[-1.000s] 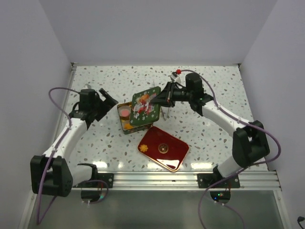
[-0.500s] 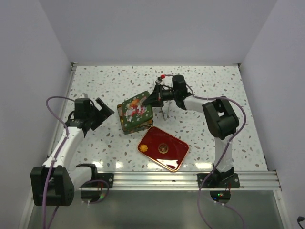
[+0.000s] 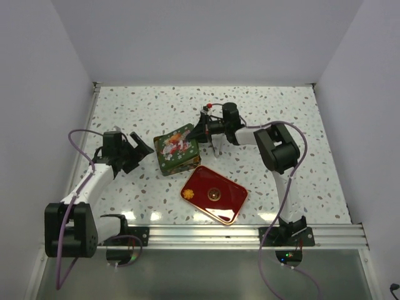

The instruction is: Pack the cookies

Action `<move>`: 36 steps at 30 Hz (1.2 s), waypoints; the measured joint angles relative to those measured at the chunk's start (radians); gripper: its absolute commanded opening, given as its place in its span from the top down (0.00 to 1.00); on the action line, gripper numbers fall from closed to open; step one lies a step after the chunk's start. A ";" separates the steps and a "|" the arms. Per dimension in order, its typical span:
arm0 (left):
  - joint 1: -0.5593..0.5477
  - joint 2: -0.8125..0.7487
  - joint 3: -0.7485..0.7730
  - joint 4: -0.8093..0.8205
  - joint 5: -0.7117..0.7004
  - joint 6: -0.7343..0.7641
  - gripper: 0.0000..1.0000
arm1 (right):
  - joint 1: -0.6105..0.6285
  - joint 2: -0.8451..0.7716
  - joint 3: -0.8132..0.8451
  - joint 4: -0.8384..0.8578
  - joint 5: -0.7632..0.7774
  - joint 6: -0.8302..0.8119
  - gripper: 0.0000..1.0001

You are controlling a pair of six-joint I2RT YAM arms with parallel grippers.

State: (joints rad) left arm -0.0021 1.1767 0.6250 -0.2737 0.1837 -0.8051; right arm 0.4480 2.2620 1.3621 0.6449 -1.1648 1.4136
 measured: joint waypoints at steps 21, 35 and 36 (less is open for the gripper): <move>0.000 -0.005 -0.034 0.034 0.011 -0.026 0.02 | -0.068 0.008 0.224 -0.811 0.048 -0.571 0.52; 0.000 -0.018 -0.036 0.036 0.013 -0.042 0.02 | -0.080 -0.001 0.289 -1.165 0.110 -0.790 0.55; 0.000 -0.019 -0.040 0.040 0.014 -0.042 0.02 | -0.080 -0.001 0.282 -1.165 0.113 -0.789 0.55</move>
State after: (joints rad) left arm -0.0021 1.1572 0.5850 -0.2333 0.1974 -0.8467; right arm 0.3683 2.2612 1.6444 -0.5198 -1.0519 0.6247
